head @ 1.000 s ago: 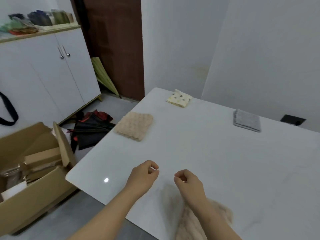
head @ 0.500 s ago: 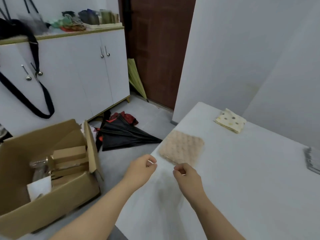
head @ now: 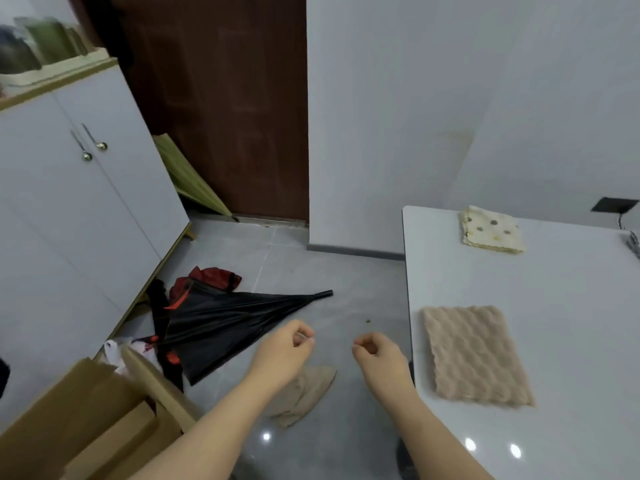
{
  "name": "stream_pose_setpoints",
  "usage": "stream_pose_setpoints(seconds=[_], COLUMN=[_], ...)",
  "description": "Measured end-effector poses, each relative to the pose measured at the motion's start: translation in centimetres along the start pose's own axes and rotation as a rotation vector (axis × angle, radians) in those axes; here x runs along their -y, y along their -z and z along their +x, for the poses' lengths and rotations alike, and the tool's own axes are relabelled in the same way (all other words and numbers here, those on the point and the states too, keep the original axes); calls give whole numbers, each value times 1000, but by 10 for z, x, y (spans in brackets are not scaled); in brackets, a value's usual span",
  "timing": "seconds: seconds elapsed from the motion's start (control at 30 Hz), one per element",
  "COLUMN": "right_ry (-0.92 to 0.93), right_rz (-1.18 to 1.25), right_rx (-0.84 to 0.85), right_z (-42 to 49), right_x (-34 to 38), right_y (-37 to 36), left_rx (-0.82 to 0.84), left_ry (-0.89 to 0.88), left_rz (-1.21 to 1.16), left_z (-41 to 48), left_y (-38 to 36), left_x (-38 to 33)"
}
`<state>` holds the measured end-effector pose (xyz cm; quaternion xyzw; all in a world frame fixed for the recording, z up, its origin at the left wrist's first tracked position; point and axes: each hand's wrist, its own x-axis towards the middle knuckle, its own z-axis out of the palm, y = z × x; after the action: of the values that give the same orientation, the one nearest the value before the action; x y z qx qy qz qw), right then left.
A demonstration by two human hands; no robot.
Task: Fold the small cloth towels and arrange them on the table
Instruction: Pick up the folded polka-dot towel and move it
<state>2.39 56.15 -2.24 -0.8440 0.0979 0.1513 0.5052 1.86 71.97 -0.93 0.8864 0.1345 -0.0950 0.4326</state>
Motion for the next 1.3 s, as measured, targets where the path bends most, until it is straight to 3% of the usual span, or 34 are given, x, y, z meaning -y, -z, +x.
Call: stream_pose_setpoints(seconds=[0.23,0.5,0.97,1.3], right_ry=[-83,-101,-116,-337], right_rz=[61,32,24,150], right_rx=[-170,-180,-320,-496], right_z=[55,189,396,516], right_x=[20,65,142,137], right_y=[-11,-11,89,130], left_rx=[122,164,300,524], left_ry=[-67,-133,-277,-371], left_rz=[68,119,105,187], left_z=[84,225,449,597], left_y=[20,28,6,-42], left_x=[-5,-47,-180,-242])
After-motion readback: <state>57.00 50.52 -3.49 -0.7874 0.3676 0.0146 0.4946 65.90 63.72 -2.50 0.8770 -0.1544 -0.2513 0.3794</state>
